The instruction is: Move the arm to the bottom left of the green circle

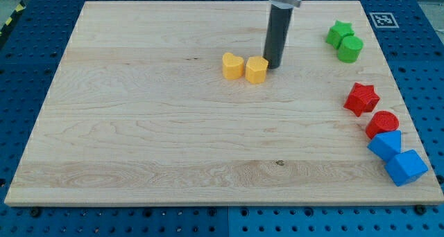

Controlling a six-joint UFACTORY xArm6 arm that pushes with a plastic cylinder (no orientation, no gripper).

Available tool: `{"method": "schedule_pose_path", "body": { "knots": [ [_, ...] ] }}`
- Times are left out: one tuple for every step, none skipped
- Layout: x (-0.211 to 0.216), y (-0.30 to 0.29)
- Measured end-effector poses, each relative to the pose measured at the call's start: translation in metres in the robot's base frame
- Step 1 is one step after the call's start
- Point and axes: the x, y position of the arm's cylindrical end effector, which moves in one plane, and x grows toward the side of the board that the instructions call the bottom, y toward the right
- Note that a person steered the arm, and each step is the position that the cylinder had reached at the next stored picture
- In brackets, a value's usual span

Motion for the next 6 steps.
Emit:
{"method": "schedule_pose_path", "body": {
  "knots": [
    [-0.006, -0.005],
    [-0.007, 0.018],
    [-0.007, 0.02],
    [-0.007, 0.022],
    [-0.007, 0.029],
    [-0.006, 0.029]
  ]
}}
